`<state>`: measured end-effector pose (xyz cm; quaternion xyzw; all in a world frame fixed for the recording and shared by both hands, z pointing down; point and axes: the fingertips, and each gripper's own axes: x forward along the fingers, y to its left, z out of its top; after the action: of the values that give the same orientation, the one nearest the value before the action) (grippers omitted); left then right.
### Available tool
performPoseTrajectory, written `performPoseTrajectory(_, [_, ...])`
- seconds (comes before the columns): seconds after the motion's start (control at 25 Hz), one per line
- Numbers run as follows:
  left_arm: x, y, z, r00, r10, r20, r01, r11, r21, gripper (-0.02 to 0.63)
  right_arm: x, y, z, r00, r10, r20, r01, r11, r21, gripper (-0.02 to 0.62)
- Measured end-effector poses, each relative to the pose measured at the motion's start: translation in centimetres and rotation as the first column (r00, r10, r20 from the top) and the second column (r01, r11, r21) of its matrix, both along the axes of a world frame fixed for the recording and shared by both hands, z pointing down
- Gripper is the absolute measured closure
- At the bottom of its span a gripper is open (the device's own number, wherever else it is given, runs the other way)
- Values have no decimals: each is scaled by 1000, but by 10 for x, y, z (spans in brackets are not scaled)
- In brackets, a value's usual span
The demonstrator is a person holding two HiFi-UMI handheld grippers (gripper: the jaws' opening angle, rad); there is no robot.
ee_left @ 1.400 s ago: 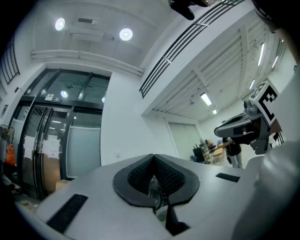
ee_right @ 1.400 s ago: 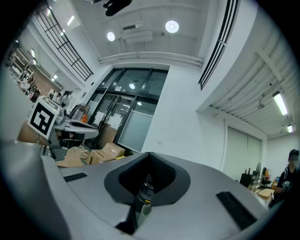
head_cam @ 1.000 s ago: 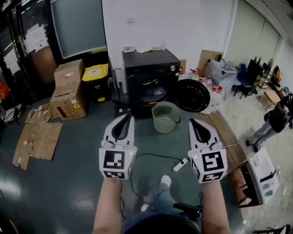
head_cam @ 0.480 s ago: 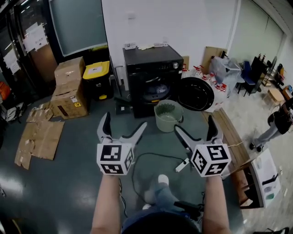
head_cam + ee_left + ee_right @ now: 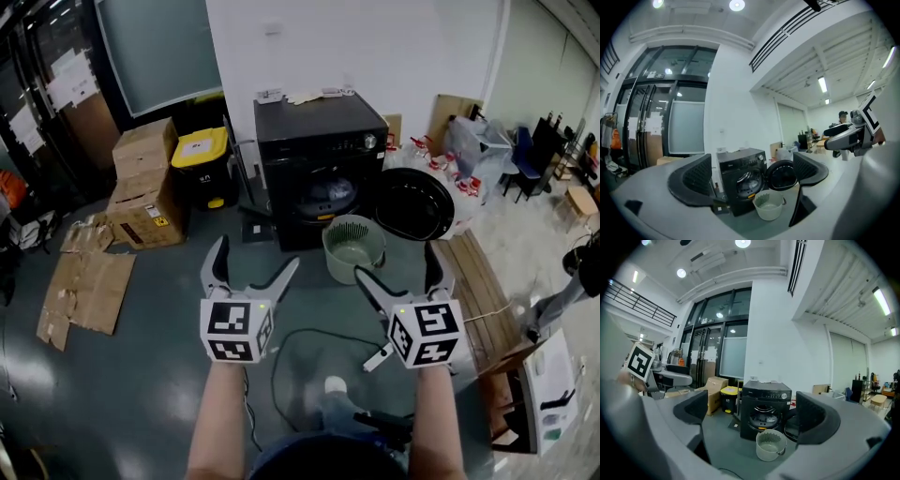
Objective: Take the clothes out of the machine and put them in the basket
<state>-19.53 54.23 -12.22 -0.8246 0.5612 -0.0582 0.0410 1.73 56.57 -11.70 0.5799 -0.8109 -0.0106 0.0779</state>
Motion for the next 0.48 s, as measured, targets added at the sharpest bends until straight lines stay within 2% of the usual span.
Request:
performPoseTrajectory(0.28, [41, -84, 0, 999, -24, 28, 25, 999, -34, 64, 32, -91, 5, 998, -50, -23, 50, 998, -34, 31])
performPoseTrajectory(0.48, [54, -116, 14, 997, -63, 37, 66, 995, -78, 64, 47, -125, 18, 998, -70, -6, 69, 995, -76, 31])
